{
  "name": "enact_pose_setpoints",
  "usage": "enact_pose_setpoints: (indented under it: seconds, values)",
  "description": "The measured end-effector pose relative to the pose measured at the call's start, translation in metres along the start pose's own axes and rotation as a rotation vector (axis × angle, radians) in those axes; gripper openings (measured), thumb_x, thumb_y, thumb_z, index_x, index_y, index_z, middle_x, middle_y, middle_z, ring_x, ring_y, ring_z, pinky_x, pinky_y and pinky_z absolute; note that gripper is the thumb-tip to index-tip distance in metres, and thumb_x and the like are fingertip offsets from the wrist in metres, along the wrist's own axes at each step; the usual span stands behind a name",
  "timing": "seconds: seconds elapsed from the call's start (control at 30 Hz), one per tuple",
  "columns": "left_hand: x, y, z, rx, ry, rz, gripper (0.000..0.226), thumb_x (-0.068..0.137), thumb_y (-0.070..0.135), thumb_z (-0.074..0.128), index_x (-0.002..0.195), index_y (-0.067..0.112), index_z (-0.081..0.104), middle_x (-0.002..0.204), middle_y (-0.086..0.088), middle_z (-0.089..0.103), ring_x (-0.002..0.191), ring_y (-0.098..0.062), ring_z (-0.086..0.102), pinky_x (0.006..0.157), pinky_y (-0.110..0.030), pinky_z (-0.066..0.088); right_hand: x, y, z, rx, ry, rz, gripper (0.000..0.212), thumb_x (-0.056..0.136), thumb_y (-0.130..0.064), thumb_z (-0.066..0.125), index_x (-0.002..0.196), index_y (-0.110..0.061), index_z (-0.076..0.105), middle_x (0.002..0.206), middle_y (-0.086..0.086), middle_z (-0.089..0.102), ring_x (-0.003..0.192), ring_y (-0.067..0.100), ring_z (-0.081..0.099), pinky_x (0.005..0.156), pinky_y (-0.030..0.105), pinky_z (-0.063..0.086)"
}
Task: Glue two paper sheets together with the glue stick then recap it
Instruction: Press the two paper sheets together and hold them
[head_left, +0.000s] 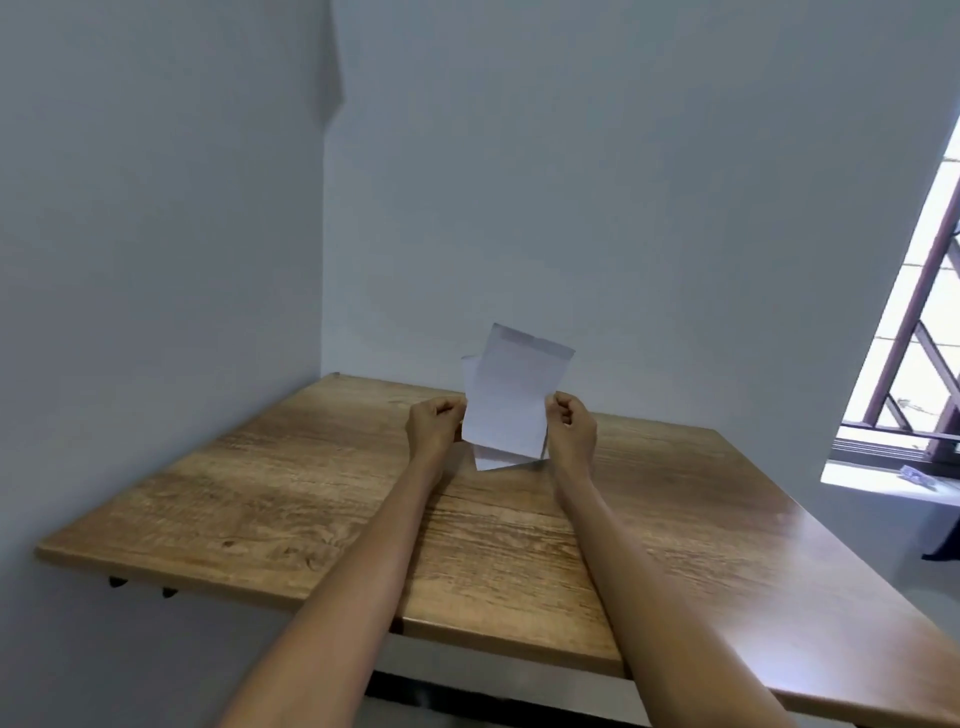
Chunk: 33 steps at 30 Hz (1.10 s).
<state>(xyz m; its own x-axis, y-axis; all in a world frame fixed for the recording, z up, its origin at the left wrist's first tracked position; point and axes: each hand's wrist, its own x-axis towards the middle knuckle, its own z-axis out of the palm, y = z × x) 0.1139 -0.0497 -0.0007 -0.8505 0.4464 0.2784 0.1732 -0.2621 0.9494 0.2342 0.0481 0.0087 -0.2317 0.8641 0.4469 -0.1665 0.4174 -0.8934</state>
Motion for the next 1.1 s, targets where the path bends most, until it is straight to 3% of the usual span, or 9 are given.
enact_pose_setpoints:
  seconds: [0.1,0.27,0.67,1.1]
  values:
    - [0.011,-0.004,-0.004,-0.062,-0.007,-0.026,0.012,0.085,0.010,0.066,0.090,0.001,0.072,0.082,-0.011,0.072,0.064,-0.016,0.067,0.054,-0.022,0.056,0.008,0.011,0.001,-0.008,-0.001,0.001,0.021,0.094,-0.014,0.056,0.105,0.001,0.066,0.105,0.014,0.068,0.094,0.022,0.060,0.086,0.039,0.049]
    - [0.021,-0.008,-0.007,-0.073,-0.013,-0.028,0.015,0.086,0.011,0.066,0.096,0.000,0.071,0.087,-0.013,0.073,0.072,-0.022,0.068,0.060,-0.025,0.058,0.021,0.017,-0.003,-0.121,0.020,-0.081,0.021,0.094,-0.015,0.055,0.101,0.000,0.069,0.094,0.010,0.068,0.086,0.019,0.059,0.078,0.033,0.047]
    - [0.022,-0.009,-0.005,-0.106,-0.135,-0.030,0.008,0.086,0.009,0.066,0.089,0.005,0.071,0.082,-0.008,0.073,0.061,-0.010,0.069,0.053,-0.019,0.055,0.025,0.023,-0.003,-0.238,0.010,-0.136,0.018,0.094,-0.021,0.055,0.099,-0.012,0.070,0.085,-0.002,0.065,0.079,0.012,0.057,0.069,0.027,0.044]
    - [0.018,-0.005,-0.005,-0.085,-0.137,-0.023,0.013,0.087,0.006,0.064,0.097,-0.001,0.070,0.083,-0.010,0.071,0.059,-0.011,0.067,0.055,-0.019,0.057,0.020,0.021,0.001,-0.230,-0.039,-0.146,0.020,0.094,-0.021,0.057,0.103,-0.011,0.071,0.090,0.001,0.068,0.083,0.014,0.060,0.071,0.028,0.048]
